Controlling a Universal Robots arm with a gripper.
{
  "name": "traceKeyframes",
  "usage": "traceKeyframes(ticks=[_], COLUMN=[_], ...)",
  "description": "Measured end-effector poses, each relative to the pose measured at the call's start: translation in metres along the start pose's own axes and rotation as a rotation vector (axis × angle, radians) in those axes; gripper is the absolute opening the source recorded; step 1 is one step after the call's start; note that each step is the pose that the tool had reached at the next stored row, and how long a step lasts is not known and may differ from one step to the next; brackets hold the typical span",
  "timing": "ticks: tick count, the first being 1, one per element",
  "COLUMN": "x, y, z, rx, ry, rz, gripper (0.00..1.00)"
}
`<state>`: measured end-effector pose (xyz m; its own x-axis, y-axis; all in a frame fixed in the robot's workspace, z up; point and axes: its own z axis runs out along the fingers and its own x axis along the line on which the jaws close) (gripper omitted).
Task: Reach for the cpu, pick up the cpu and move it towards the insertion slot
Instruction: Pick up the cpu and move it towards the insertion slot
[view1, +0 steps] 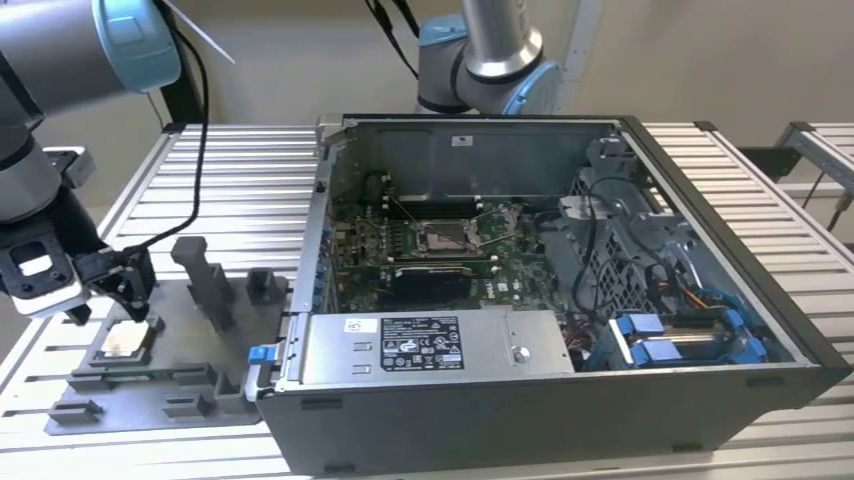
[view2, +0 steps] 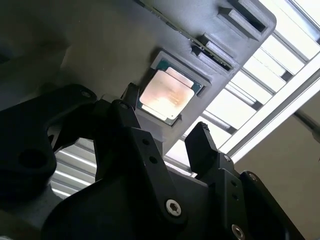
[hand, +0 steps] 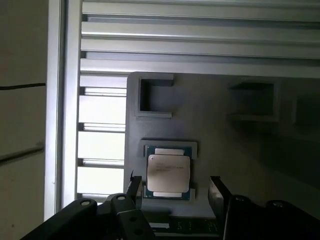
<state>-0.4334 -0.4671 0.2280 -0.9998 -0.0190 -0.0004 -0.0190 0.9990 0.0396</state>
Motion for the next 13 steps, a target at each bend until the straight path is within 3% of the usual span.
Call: traceKeyframes(ticks=[13], x=[0.0028], y=[-0.0021], z=[0.0152], rx=[0.0003], ry=[0.0000], rz=[0.000], gripper=[1.00])
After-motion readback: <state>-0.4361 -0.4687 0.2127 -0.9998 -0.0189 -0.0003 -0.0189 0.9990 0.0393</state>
